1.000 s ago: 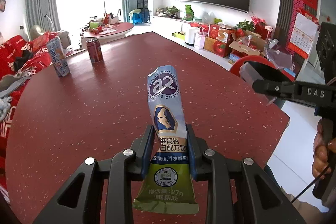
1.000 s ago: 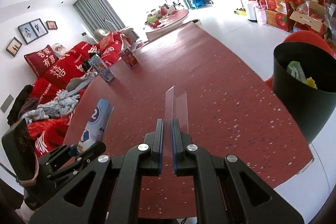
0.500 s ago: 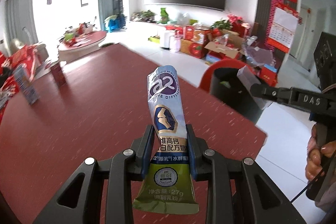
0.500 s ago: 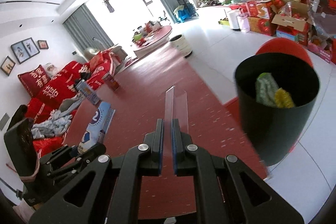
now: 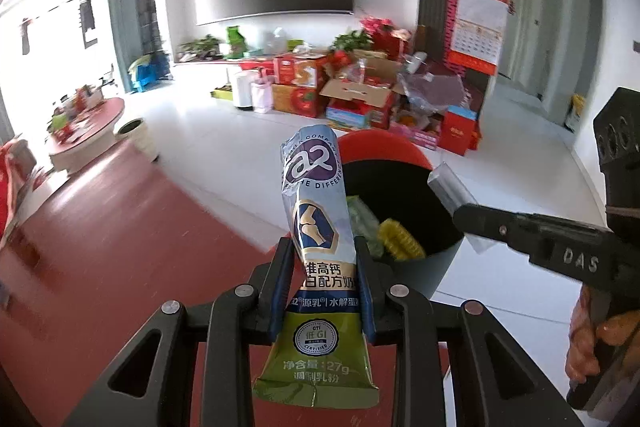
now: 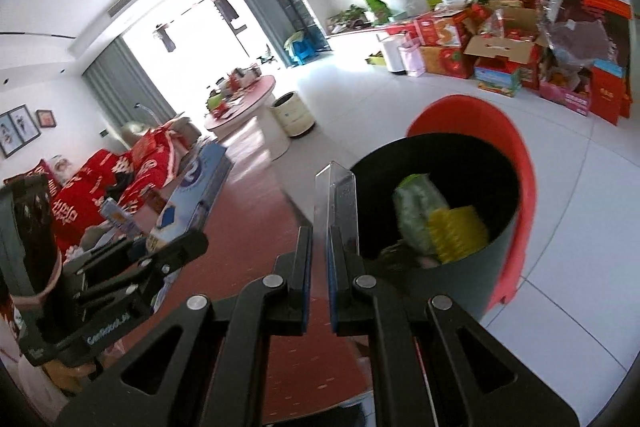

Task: Collect trash
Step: 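Carry the milk tube and clear strip over the black bin with both grippers, then open both grippers over the bin, dropping the tube and strip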

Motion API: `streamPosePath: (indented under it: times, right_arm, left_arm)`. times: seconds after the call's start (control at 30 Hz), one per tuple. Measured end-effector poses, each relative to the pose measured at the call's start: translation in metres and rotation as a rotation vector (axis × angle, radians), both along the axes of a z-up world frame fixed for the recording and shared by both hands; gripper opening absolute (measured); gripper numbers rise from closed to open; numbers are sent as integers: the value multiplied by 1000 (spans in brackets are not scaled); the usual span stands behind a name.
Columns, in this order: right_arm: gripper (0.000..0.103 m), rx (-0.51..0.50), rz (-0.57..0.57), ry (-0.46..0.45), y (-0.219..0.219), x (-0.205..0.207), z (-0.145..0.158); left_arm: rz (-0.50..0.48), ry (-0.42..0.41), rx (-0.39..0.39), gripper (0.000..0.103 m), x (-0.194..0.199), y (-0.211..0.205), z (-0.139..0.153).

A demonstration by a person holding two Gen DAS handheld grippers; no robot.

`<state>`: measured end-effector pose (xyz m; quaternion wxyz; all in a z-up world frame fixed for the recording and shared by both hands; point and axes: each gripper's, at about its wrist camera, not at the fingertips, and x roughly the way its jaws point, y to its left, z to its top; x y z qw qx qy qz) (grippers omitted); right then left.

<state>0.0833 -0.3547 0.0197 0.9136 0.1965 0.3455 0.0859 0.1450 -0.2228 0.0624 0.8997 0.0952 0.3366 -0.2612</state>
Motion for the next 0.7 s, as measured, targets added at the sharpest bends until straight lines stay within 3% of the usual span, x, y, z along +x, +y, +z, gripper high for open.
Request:
streamPosePath:
  times: [0.33, 0.7]
  right_arm:
    - [8, 28, -92, 36, -48, 17, -14]
    - [8, 37, -112, 70, -60, 31, -24]
  left_arm:
    - [-90, 30, 94, 103, 48, -81, -27]
    - [-90, 49, 135, 103, 74, -115, -47]
